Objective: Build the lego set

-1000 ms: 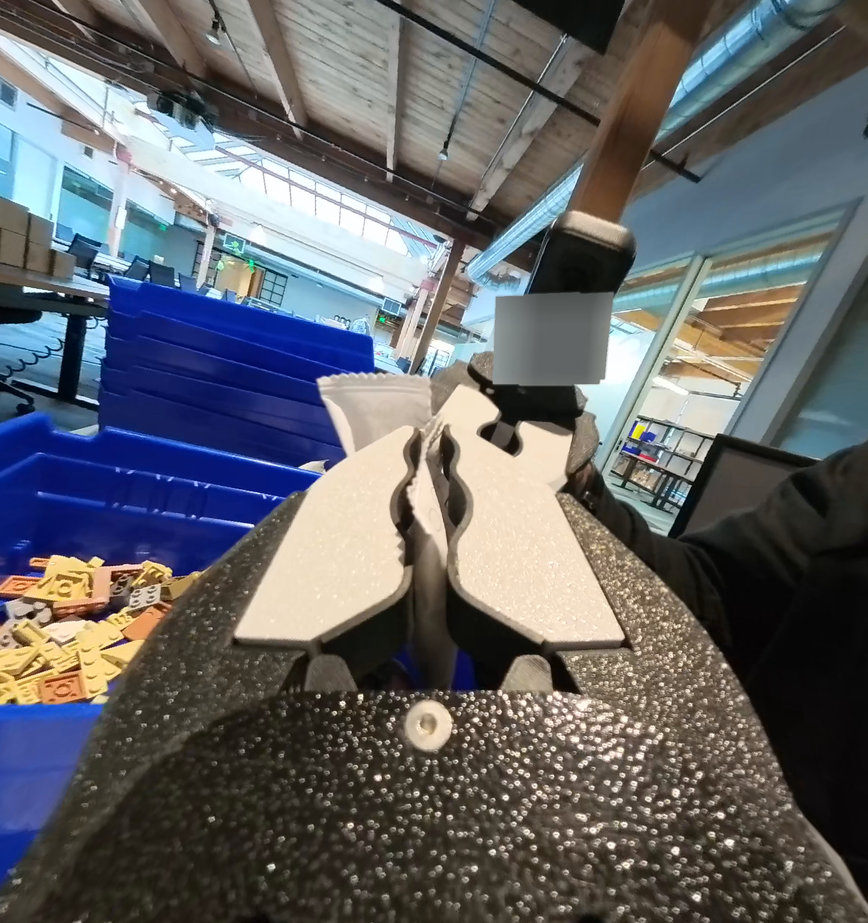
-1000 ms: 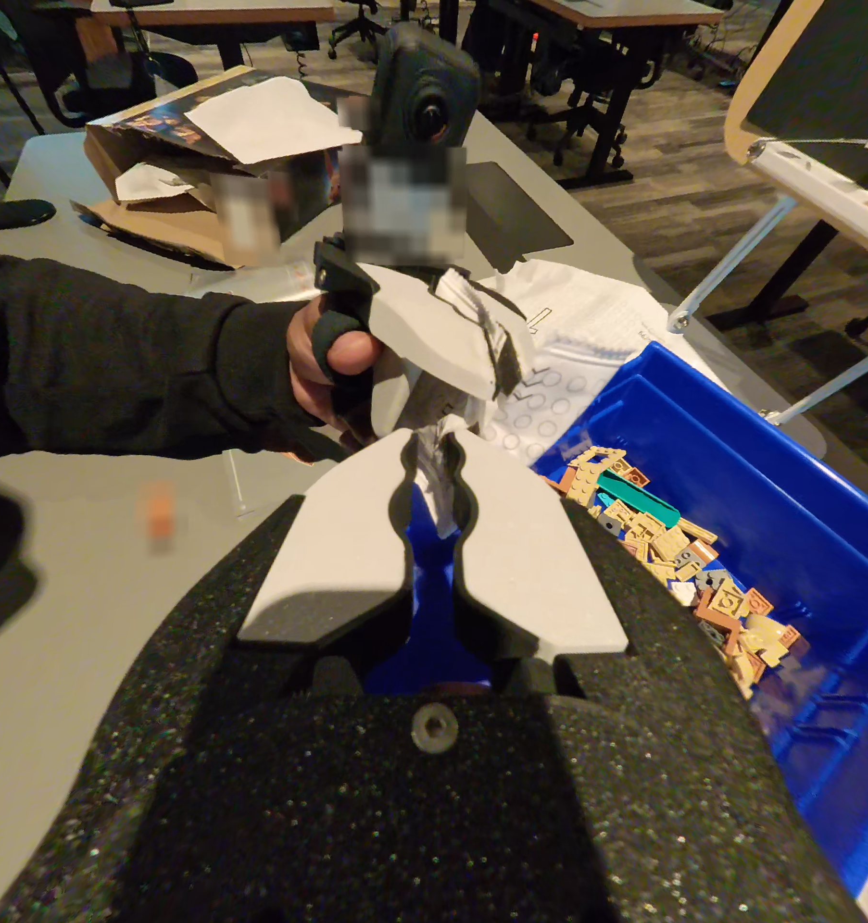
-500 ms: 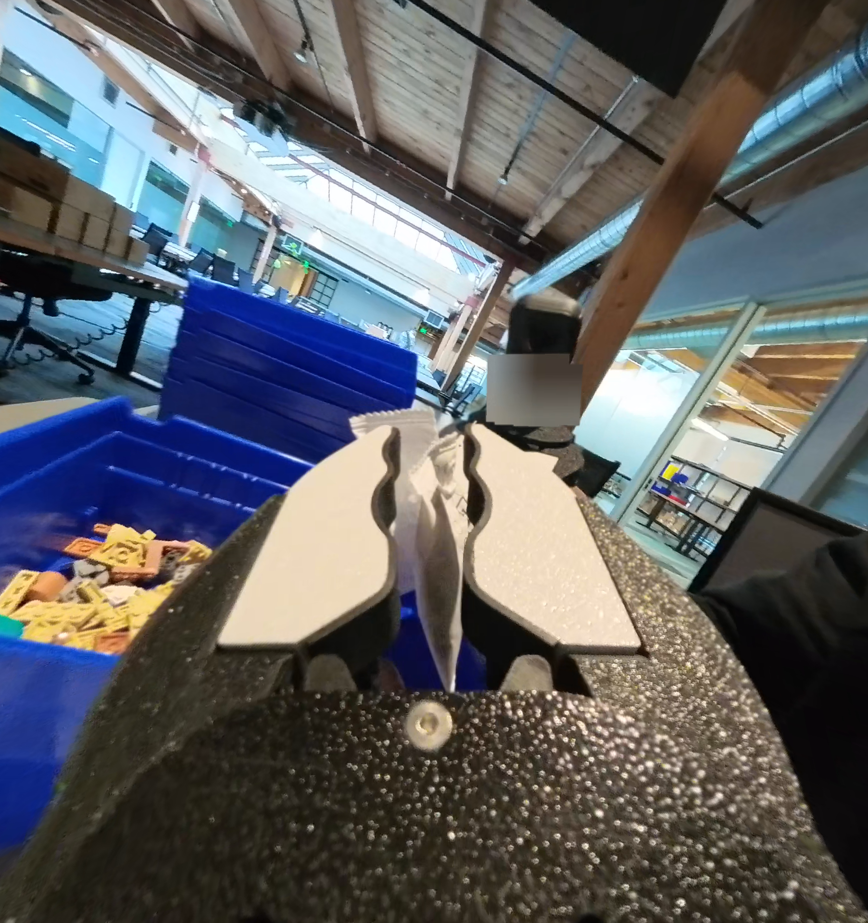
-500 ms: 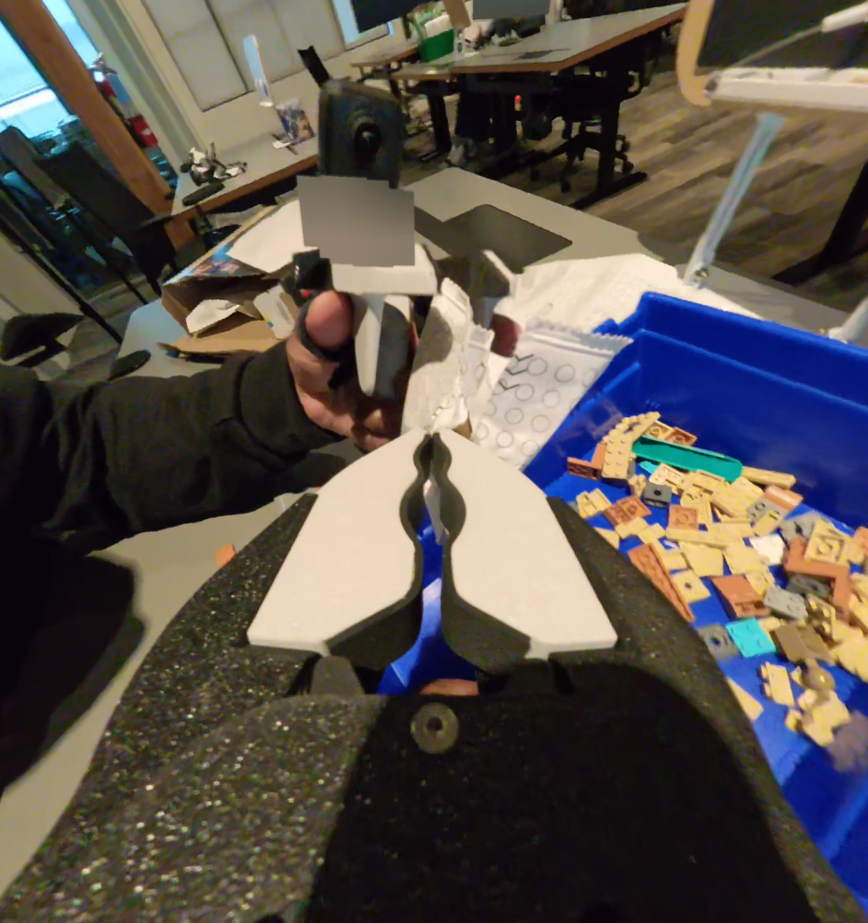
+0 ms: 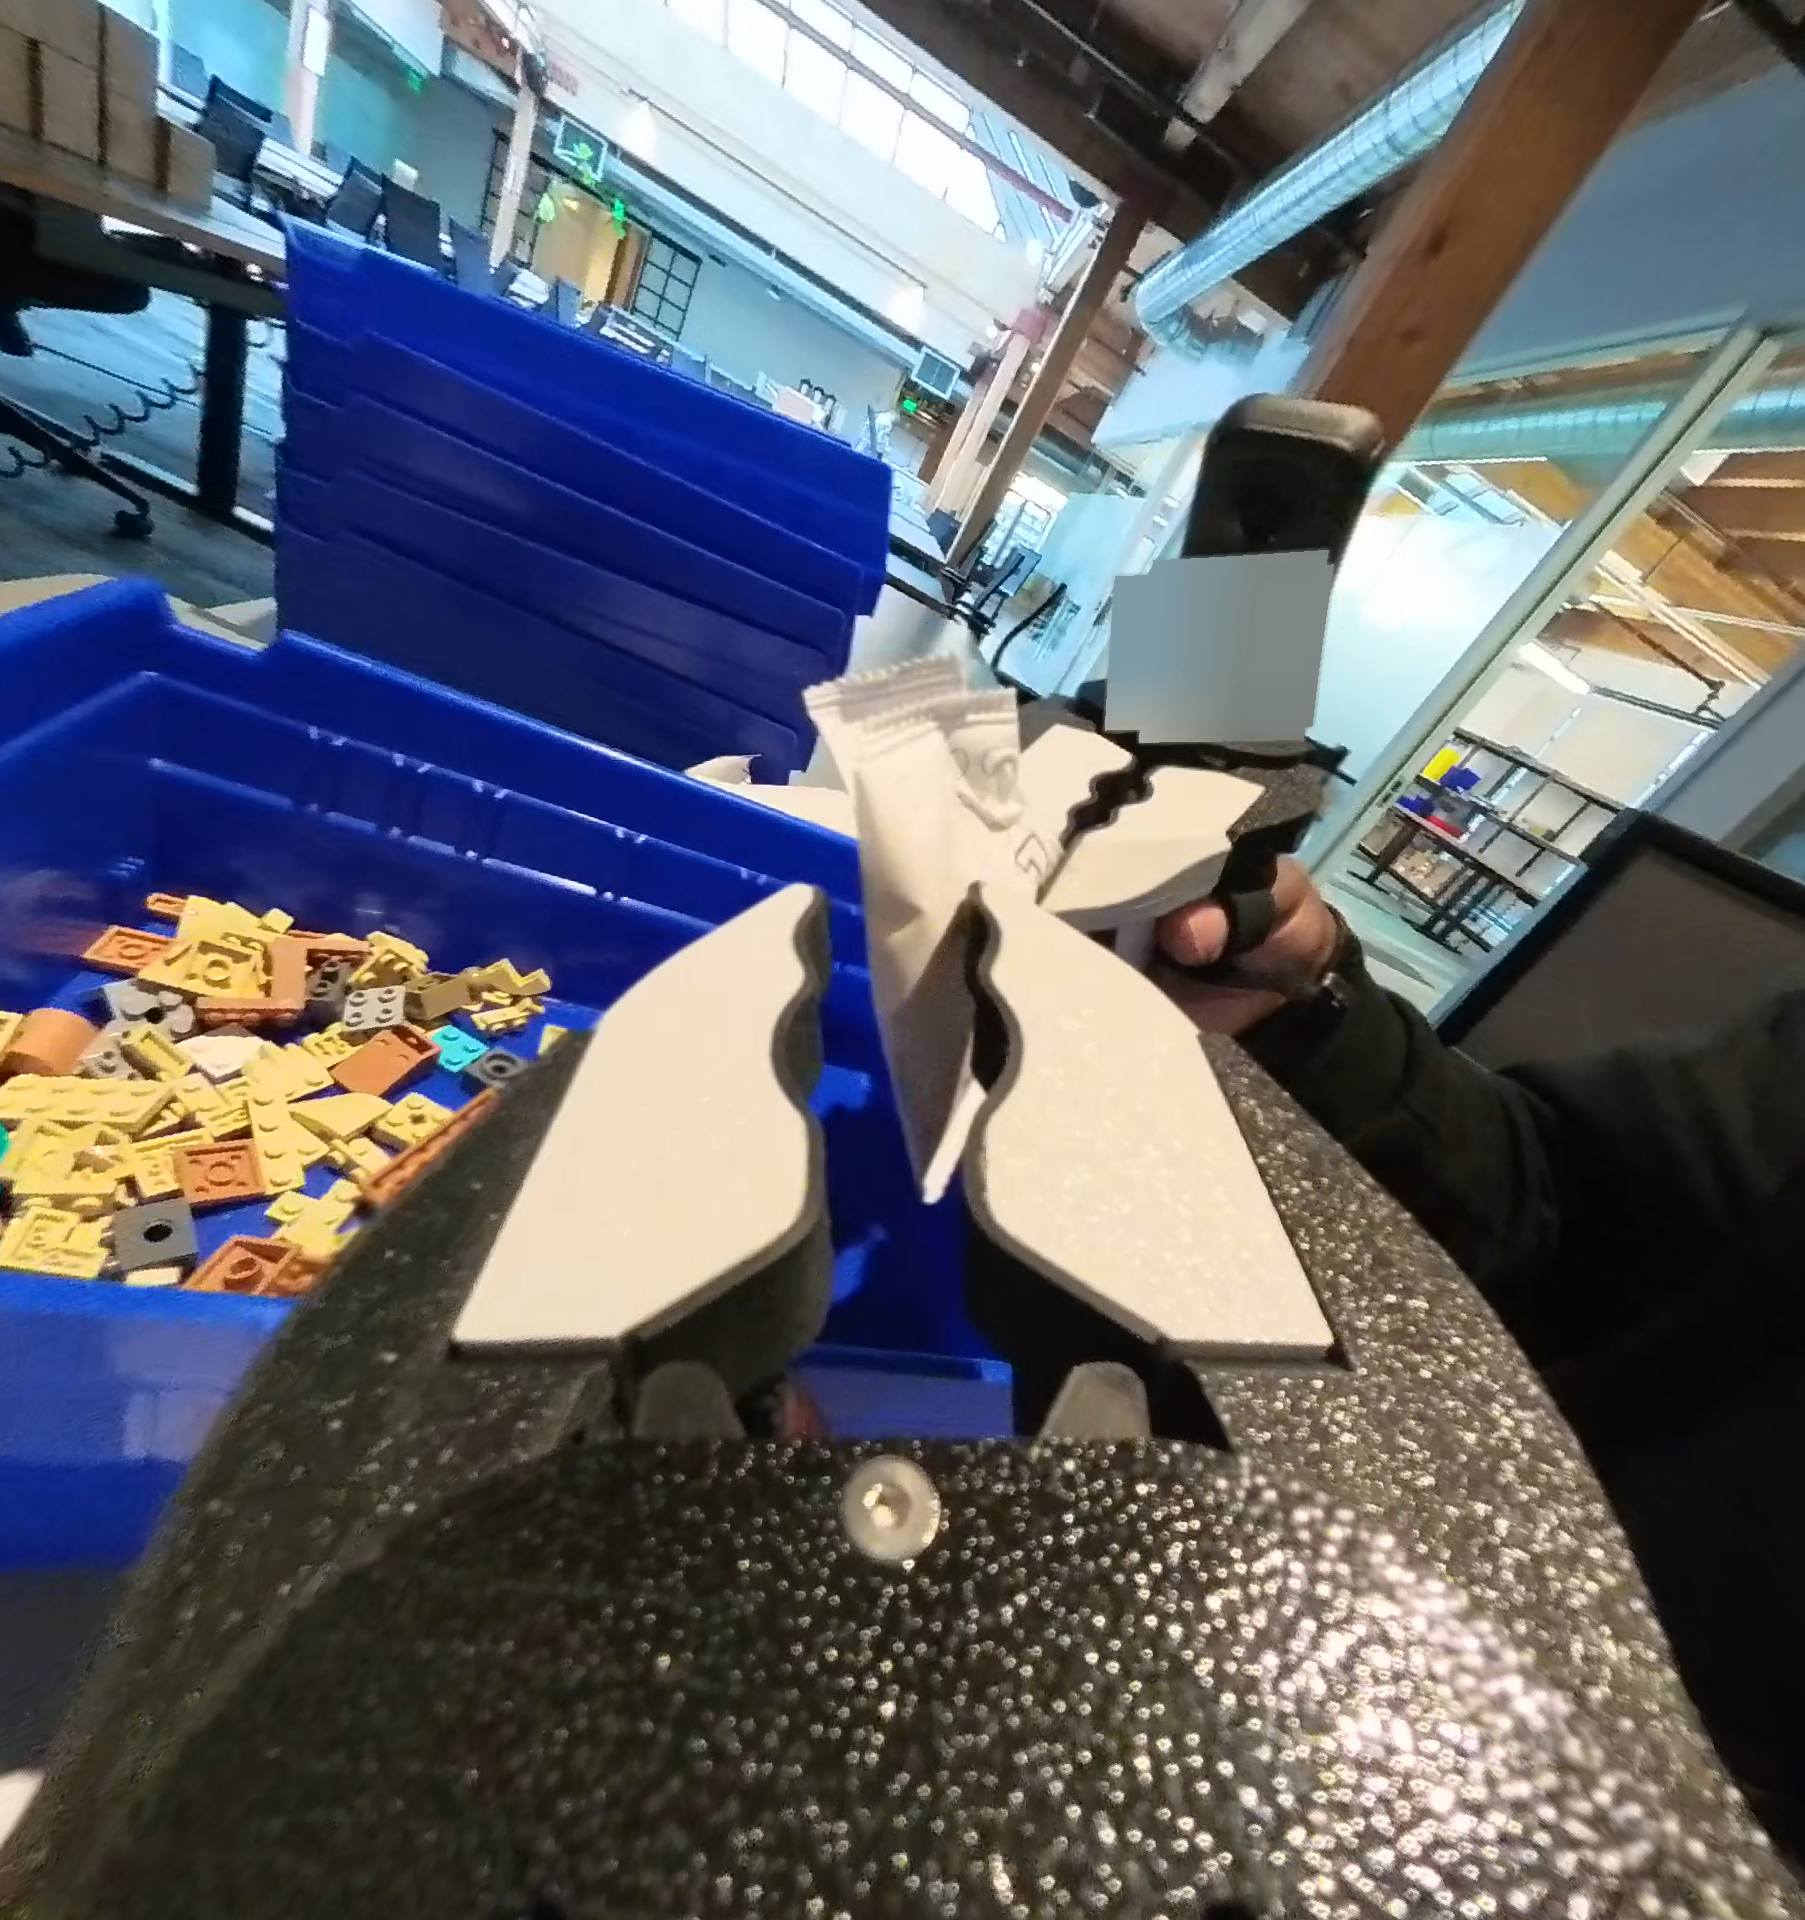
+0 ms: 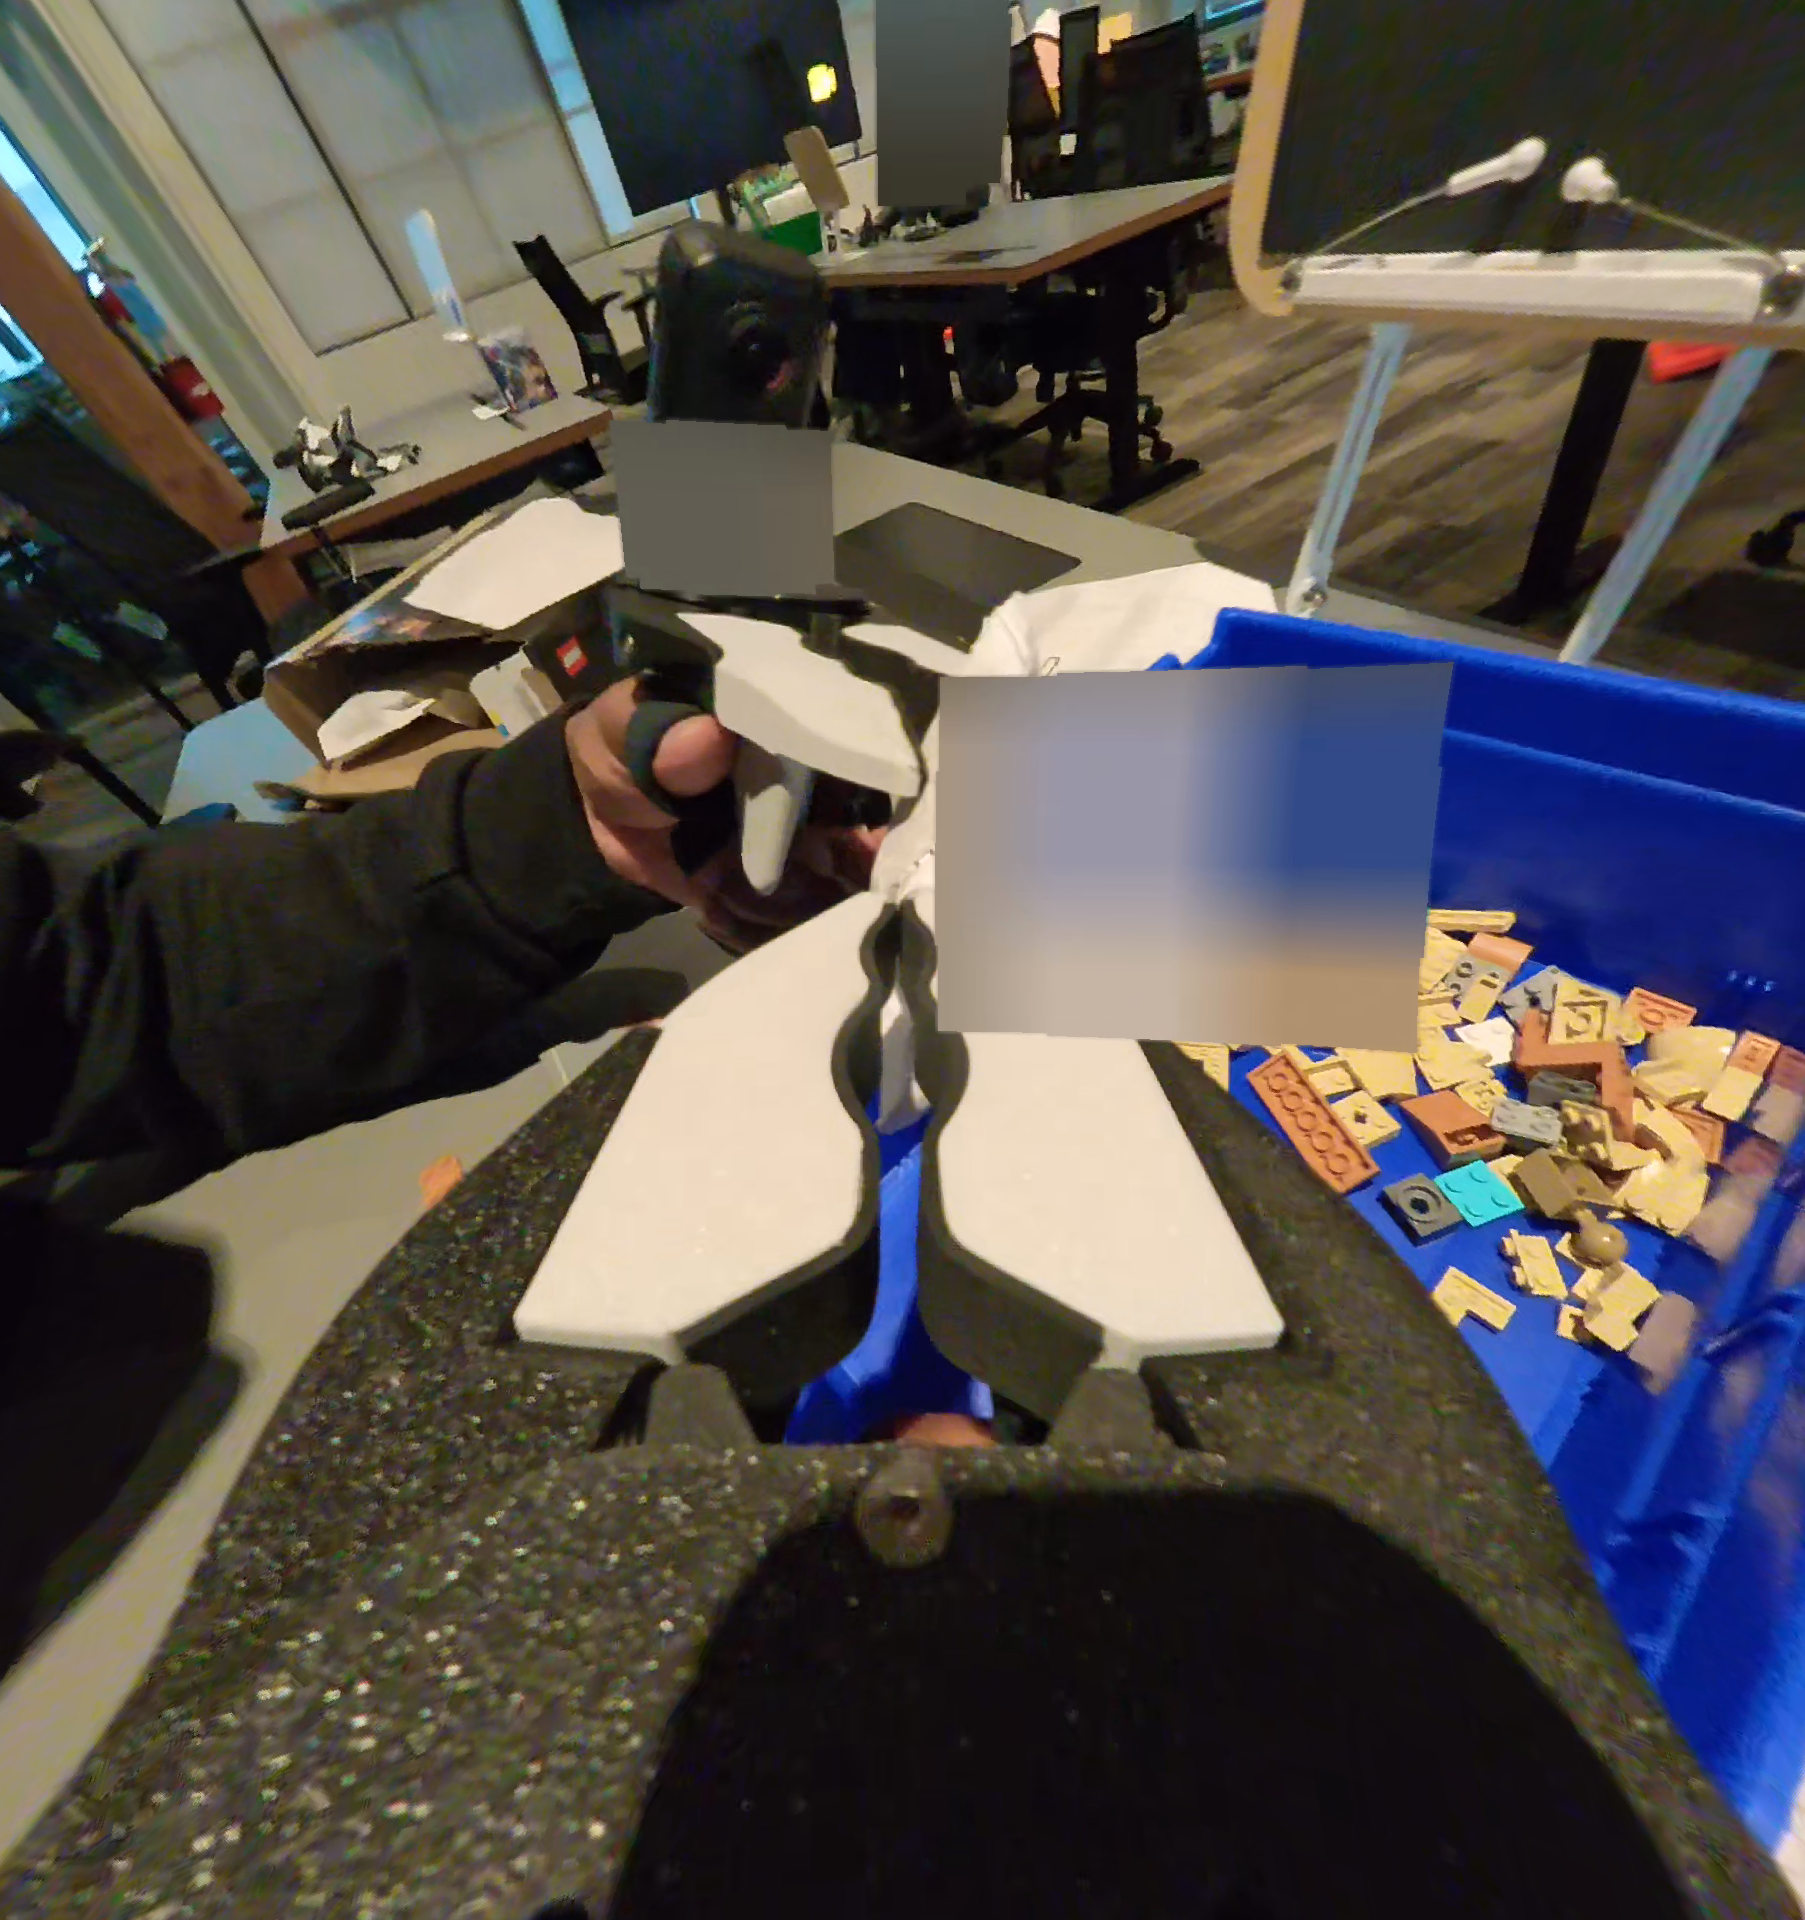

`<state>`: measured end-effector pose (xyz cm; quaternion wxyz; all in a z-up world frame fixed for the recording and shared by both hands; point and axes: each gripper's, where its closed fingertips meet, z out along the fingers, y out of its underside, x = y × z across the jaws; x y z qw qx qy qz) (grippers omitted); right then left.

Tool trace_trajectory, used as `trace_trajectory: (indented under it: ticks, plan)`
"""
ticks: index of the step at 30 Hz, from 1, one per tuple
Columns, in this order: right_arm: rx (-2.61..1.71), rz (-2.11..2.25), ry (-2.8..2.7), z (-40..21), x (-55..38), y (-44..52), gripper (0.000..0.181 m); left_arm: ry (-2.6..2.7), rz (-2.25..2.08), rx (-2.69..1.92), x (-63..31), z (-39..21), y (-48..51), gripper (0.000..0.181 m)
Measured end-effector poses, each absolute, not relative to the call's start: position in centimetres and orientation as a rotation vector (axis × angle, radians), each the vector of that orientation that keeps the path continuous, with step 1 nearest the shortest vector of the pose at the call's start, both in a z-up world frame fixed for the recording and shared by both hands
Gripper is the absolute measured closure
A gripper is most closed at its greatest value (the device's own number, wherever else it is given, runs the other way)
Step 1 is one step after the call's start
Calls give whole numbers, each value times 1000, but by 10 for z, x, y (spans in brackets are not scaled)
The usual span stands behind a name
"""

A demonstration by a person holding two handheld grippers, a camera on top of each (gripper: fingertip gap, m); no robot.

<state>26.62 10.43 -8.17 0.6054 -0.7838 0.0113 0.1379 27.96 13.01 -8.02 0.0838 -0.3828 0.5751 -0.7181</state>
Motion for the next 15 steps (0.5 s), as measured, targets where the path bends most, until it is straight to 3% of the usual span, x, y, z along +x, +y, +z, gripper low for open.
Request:
trace_trajectory:
  ticks: [3,7,15]
  plan:
    - [-1788,356,4,-80,260,104,181,1735,-2150,-1074,275,-77,128,170]
    - [-1704,491,31,-76,255,103,181,1743,-2145,-1008,272,-74,127,170]
    - [-1733,174,-120,-74,258,102,181,1736,-2338,-1062,266,-73,125,171]
